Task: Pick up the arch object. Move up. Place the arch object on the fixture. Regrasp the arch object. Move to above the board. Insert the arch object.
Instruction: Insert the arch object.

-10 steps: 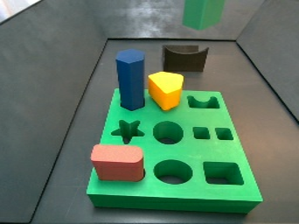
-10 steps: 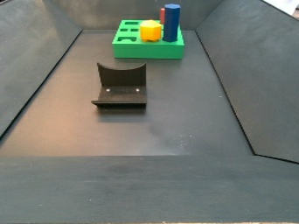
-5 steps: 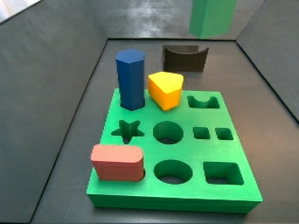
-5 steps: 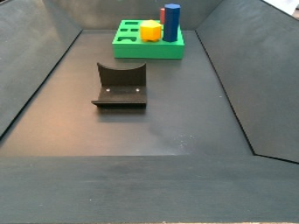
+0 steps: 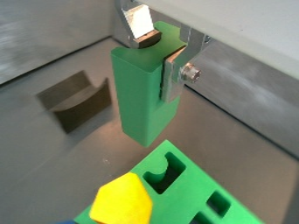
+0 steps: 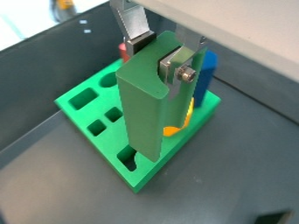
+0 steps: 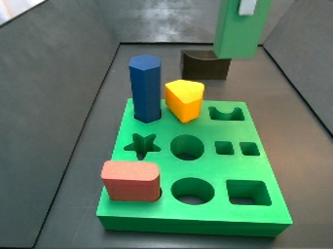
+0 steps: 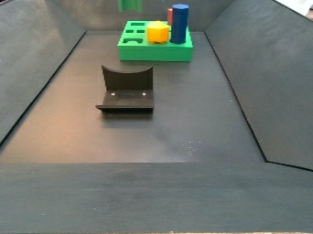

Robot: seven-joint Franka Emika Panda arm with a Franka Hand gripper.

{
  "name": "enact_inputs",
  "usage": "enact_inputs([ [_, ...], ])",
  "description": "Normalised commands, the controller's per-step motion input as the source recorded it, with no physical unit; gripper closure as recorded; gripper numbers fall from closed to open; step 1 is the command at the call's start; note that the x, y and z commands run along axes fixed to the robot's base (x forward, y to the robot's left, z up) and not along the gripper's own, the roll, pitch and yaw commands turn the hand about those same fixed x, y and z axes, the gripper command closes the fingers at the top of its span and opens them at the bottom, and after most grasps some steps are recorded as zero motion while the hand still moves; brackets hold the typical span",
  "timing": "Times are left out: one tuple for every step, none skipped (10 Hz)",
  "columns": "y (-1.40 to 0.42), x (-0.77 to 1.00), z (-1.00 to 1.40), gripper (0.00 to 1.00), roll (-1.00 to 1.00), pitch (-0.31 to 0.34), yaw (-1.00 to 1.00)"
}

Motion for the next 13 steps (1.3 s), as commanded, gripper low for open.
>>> enact_inputs([
  [0.0, 0.07, -0.31, 1.0, 0.0, -0.009, -1.0],
  [-0.26, 0.45, -0.47, 1.0, 0.0, 0.0, -0.55],
  [-0.52, 0.62, -0.44, 1.0, 0.08, 0.14, -0.09],
  [-0.49, 0.43, -0.3, 1.0, 0.19, 0.286, 0.0],
  [-0.12, 0.12, -0.23, 1.0, 0.06, 0.204, 0.0],
  [0.0, 0.0, -0.23, 1.0, 0.01, 0.091, -0.03],
  [0.0, -0.02, -0.26, 1.0, 0.0, 0.0, -0.11],
  [0.0, -0.11, -0.3, 1.0, 0.0, 0.0, -0.1],
  [0.0, -0.27, -0.28, 1.0, -0.01, -0.081, -0.1],
  [-0.01, -0.19, -0.33, 1.0, -0.01, -0.123, -0.09],
  [-0.01, 0.0, -0.38, 1.0, -0.01, -0.156, -0.07],
  [-0.02, 0.08, -0.38, 1.0, 0.0, -0.094, -0.07],
  [-0.06, 0.03, -0.37, 1.0, 0.0, -0.091, -0.07],
])
